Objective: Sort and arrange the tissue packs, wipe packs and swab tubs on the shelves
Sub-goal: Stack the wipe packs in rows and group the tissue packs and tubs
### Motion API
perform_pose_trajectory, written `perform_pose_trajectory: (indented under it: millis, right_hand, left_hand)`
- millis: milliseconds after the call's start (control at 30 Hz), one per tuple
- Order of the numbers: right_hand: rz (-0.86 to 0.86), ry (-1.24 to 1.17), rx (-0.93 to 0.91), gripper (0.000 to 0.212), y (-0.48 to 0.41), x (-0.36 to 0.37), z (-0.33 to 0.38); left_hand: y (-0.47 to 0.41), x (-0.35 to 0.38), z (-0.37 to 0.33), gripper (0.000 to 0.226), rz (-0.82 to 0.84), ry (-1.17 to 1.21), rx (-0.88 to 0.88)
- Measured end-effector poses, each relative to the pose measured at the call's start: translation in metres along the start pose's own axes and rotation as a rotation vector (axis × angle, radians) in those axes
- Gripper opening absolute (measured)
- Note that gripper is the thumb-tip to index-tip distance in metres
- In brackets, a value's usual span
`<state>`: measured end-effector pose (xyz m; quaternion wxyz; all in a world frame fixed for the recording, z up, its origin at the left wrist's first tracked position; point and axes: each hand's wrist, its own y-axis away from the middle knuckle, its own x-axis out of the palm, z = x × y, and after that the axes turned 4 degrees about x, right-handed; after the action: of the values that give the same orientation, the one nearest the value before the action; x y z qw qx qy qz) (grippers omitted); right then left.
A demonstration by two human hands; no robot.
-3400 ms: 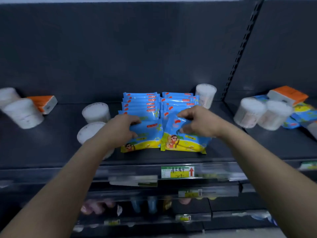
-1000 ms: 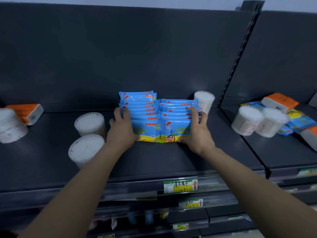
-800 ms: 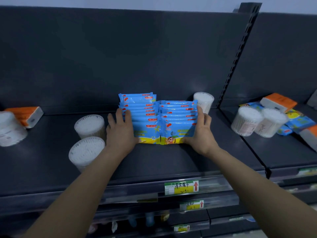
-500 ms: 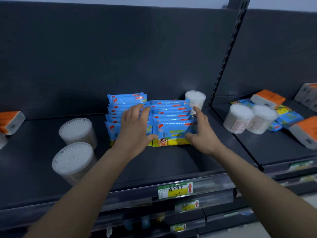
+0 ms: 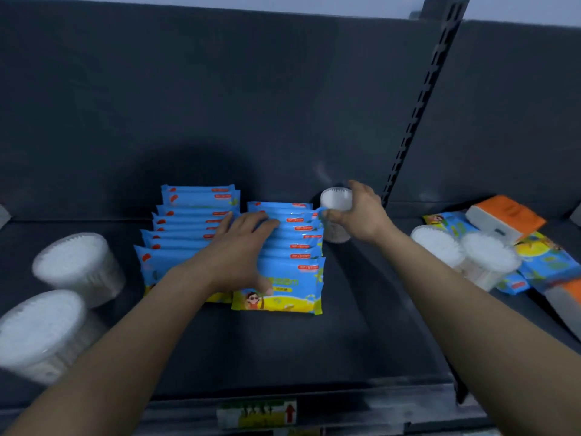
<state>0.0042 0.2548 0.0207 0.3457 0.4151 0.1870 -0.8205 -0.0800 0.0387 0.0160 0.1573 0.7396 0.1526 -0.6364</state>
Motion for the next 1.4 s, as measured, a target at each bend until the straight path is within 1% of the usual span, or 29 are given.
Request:
perform_pose_trajectory:
  millis: [67,167,267,300,333,367,400,433,467,500,600,667,733,833,900,1000,1100,1233,1300,1400]
  right_hand:
    - [0.042,0.032,0.008,0.093,-0.01,0.004,-0.003]
    - [0.009,0.13,0.017,0.082,-0.019,0.004,-0.01]
    - [-0.036,0.28,0.096,0.073,-0.022,-0.004,-0.013]
    - [-0.072,0.344,0.077,0.069,-0.022,-0.005,-0.012]
    - [-0.122,0.388,0.015,0.064,-0.022,-0.005,-0.01]
    - [-0.167,0.381,-0.078,0.058,-0.023,-0.003,-0.006]
    - [-0.175,0.317,-0.174,0.05,-0.023,0.0,0.0]
    - [-0.147,0.206,-0.243,0.041,-0.022,0.005,0.008]
    - [-0.084,0.085,-0.248,0.033,-0.021,0.011,0.016]
    - [0.01,-0.033,-0.183,0.029,-0.022,0.018,0.022]
    - [0.329,-0.409,0.158,0.041,-0.03,0.035,0.027]
    - [0.427,-0.619,0.307,0.044,-0.036,0.041,0.024]
    - [0.444,-0.766,0.375,0.042,-0.044,0.044,0.02]
    - [0.497,-0.817,0.459,0.023,-0.049,0.044,0.022]
    - [0.54,-0.825,0.511,0.016,-0.052,0.045,0.022]
    - [0.584,-0.834,0.539,0.017,-0.055,0.048,0.021]
    - [0.595,-0.844,0.562,0.009,-0.055,0.047,0.023]
    - [0.642,-0.924,0.506,0.012,-0.049,0.041,0.023]
    - [0.624,-1.005,0.461,0.013,-0.048,0.039,0.022]
    - [0.549,-1.134,0.42,0.018,-0.046,0.039,0.026]
  left_hand:
    - [-0.002,-0.001,-0.004,0.112,0.008,-0.01,-0.027]
    - [-0.005,-0.003,-0.006,0.116,0.035,-0.035,-0.062]
    - [-0.008,-0.005,-0.006,0.12,0.081,-0.012,-0.085]
    - [-0.009,-0.005,-0.006,0.121,0.091,-0.008,-0.086]
    - [-0.01,-0.005,-0.005,0.122,0.096,-0.007,-0.085]
    - [-0.011,-0.005,-0.003,0.122,0.099,-0.007,-0.08]
    - [-0.012,-0.005,-0.003,0.123,0.1,-0.008,-0.074]
    - [-0.013,-0.005,-0.002,0.123,0.099,-0.007,-0.069]
    - [-0.013,-0.005,-0.001,0.123,0.094,-0.007,-0.063]
    - [-0.012,-0.005,-0.001,0.123,0.088,-0.011,-0.057]
    - [-0.009,-0.003,0.003,0.123,0.076,-0.036,-0.036]
    - [-0.007,-0.001,0.005,0.126,0.093,-0.067,-0.024]
    - [-0.007,0.0,0.007,0.128,0.1,-0.081,-0.02]
    - [-0.008,0.0,0.007,0.127,0.103,-0.086,-0.013]
    - [-0.009,0.001,0.008,0.127,0.096,-0.095,-0.006]
    - [-0.009,0.002,0.009,0.125,0.073,-0.102,0.006]
    - [-0.008,0.004,0.01,0.122,0.045,-0.116,0.016]
    - [-0.007,0.003,0.009,0.119,0.012,-0.136,0.004]
    - [-0.008,0.004,0.007,0.115,-0.03,-0.157,-0.006]
    - [-0.016,0.005,0.007,0.112,-0.087,-0.201,-0.014]
